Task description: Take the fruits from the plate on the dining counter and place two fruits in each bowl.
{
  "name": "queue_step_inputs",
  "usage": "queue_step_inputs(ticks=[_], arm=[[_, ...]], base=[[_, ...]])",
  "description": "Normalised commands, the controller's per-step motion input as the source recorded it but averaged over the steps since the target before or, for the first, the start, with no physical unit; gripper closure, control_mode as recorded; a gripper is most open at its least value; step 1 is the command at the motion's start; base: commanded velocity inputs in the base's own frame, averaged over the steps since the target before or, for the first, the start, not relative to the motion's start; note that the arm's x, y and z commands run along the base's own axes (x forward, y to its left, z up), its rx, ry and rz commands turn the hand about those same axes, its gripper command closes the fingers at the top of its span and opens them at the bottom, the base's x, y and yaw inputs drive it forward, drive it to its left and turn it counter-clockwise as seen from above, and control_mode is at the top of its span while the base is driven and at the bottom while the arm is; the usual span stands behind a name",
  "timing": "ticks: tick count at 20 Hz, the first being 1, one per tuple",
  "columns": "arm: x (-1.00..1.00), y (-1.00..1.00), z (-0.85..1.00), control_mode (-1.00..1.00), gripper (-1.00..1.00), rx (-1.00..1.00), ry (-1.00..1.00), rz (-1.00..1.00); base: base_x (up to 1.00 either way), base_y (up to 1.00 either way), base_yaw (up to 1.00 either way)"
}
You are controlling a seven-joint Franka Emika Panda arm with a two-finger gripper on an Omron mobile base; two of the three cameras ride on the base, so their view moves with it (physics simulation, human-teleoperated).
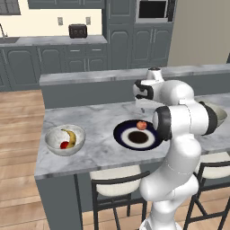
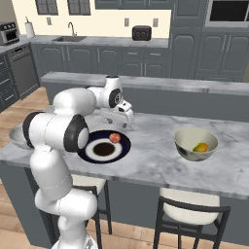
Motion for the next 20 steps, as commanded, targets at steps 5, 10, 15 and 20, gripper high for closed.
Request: queue_step_inputs(ticks=[5,10,15,20], arm=[[0.38,0.16,-0.4,-1.0,-1.0,0.06,0.11,0.09],[0.13,0.14,-0.32,-1.0,-1.0,0.07,0.02,0.11],[0.18,0.0,-0.4,-1.0,-1.0,0.02,0.0,0.01],[0.0,0.08,-0.3,-1.0,-1.0,0.0,0.01,0.0]], base=[[0.0,0.0,0.0],[0.0,0.0,0.0],[0.0,0.0,0.0],[0.0,0.0,0.0]])
